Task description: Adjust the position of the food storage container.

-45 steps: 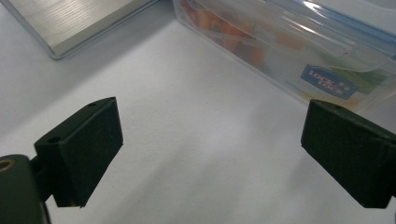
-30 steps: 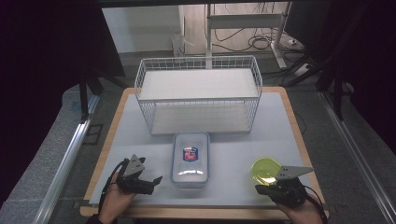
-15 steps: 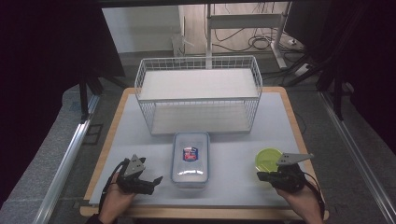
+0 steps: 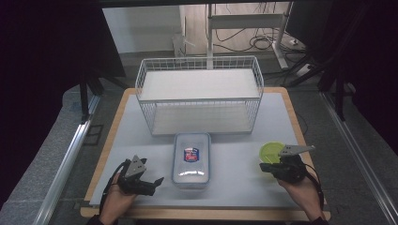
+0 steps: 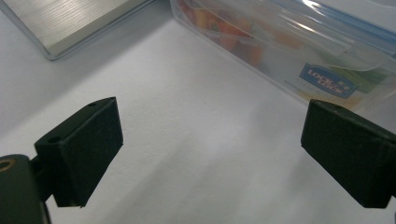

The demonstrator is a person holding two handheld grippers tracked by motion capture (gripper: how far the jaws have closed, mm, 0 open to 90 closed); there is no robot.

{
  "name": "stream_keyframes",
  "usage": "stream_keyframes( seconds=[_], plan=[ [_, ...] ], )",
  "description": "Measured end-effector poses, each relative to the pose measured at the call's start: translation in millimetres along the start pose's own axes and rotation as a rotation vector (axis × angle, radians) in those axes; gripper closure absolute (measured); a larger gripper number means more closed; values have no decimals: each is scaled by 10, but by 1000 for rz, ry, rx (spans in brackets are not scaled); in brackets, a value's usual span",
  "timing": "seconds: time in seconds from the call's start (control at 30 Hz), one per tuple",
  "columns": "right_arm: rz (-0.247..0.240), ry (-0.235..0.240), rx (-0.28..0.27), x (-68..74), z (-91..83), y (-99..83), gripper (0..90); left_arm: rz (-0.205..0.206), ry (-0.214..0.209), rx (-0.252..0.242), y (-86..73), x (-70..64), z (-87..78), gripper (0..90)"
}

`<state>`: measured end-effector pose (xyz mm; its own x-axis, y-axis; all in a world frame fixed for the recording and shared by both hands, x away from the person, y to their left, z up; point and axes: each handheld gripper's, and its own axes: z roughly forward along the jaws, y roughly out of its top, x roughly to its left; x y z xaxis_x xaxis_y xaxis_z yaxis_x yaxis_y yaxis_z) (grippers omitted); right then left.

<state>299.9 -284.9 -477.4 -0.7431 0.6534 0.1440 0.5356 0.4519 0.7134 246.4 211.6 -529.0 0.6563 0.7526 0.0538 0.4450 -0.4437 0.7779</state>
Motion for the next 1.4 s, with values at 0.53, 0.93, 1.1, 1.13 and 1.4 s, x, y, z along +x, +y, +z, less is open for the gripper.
stream_keyframes(
  seconds=[0.53, 0.93, 1.1, 1.13, 1.4],
  plan=[
    [15, -49, 25, 74, -339, -291, 899, 6, -1, 5, 3, -9, 10, 54],
    [21, -32, 43, -19, -195, -206, 899, 13, -2, 9, 5, -11, 20, 54],
    [13, -24, 48, -17, -121, -156, 899, 16, -2, 12, 7, -9, 24, 54],
    [10, -23, 49, -13, -102, -143, 899, 16, -2, 12, 7, -9, 25, 54],
    [-10, -35, 62, 32, -12, -83, 898, -12, -11, 7, 12, -10, 25, 54]
  ],
)
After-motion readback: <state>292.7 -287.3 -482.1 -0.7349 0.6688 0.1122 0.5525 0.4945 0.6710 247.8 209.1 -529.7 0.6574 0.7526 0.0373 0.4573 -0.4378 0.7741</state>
